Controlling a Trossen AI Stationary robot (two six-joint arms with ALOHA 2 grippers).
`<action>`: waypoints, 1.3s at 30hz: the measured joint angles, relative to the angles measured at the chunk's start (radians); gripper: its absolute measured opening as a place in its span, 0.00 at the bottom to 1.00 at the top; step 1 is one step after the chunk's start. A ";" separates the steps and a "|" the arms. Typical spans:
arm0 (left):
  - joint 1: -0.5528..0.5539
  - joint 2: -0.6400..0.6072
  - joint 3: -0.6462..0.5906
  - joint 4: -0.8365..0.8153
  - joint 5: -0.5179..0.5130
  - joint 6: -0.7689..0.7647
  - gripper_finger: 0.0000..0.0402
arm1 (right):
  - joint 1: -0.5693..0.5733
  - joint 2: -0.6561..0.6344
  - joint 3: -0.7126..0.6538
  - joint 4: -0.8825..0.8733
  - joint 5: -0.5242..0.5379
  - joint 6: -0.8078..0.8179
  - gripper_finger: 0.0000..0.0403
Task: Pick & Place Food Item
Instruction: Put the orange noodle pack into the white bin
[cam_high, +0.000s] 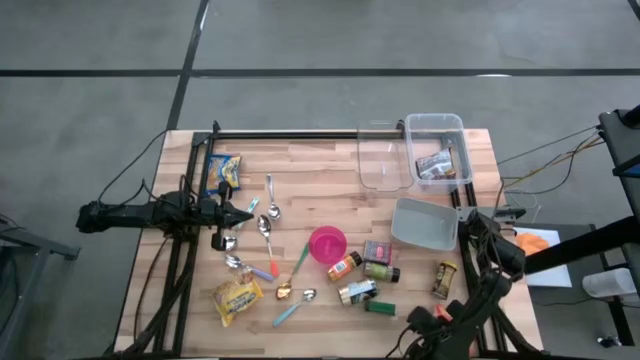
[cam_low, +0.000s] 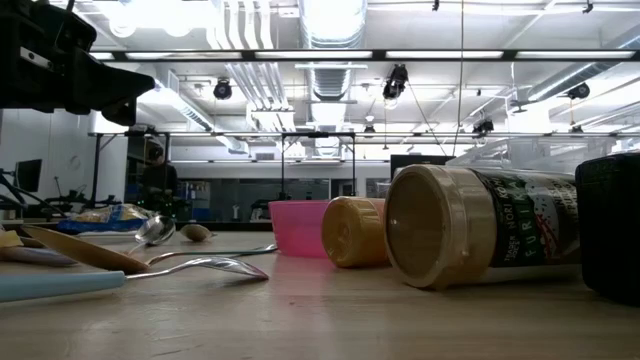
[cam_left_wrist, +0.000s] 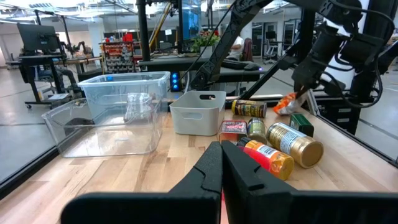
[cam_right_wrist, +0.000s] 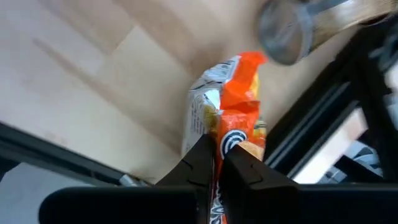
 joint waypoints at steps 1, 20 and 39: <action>0.000 0.000 0.000 0.000 0.000 0.000 0.00 | -0.003 0.000 0.010 -0.016 0.009 0.001 0.03; 0.000 0.000 0.000 0.000 0.000 0.000 0.00 | -0.046 -0.067 0.043 -0.012 0.249 0.003 0.03; 0.000 0.000 0.000 0.000 0.000 0.000 0.00 | -0.039 -0.146 0.054 -0.012 0.527 -0.015 0.03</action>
